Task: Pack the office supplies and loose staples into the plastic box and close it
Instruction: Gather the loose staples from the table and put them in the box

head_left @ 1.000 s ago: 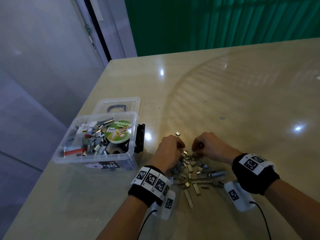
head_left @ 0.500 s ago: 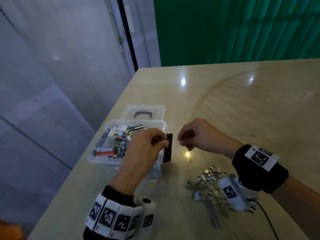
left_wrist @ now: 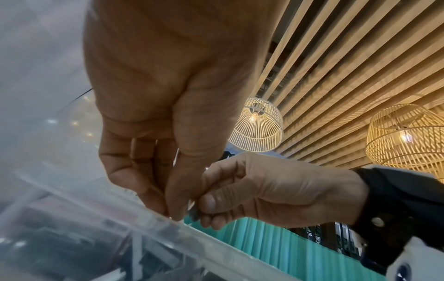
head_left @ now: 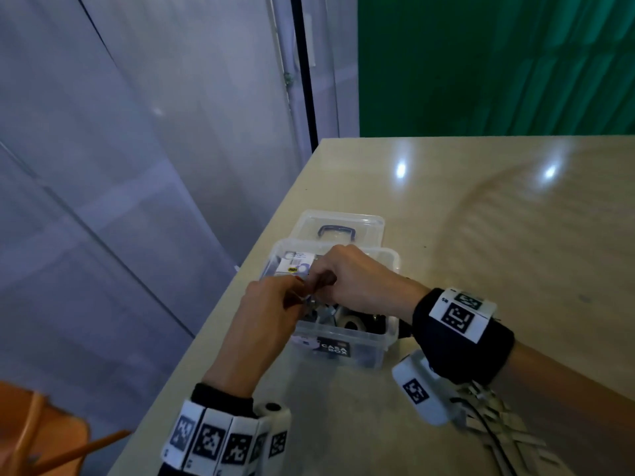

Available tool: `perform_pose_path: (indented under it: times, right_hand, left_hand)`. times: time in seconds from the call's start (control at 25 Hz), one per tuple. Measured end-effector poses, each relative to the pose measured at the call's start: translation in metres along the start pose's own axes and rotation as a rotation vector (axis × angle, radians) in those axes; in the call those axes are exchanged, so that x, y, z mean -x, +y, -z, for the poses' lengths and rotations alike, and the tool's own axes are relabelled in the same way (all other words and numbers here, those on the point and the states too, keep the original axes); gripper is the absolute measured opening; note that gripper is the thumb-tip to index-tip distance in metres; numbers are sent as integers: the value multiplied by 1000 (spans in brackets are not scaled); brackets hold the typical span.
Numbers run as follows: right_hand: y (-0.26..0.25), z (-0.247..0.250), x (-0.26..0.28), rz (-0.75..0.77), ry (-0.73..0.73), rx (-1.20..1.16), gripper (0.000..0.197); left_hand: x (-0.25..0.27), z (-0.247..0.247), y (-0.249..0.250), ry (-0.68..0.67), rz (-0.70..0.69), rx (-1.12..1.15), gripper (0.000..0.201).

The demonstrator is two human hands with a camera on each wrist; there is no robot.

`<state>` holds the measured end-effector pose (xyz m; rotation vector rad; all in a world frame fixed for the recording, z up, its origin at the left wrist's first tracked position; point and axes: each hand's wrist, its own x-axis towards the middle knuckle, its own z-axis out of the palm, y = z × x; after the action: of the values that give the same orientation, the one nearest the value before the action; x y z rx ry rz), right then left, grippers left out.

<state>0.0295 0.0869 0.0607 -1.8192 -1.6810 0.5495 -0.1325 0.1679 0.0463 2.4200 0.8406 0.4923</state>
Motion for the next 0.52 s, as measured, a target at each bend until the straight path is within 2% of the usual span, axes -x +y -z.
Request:
perform_pose_path:
  times: [0.08, 0.28, 0.52]
  right_hand:
    - [-1, 0, -3, -5, -1, 11, 21]
    - [12, 28, 15, -108, 132, -123, 7]
    - [35, 51, 53, -188, 143, -89, 5]
  left_hand:
    - [-1, 3, -6, -18, 3, 0, 19]
    - [-10, 13, -10, 29, 5, 46, 8]
    - [-24, -14, 41, 23, -138, 86, 6]
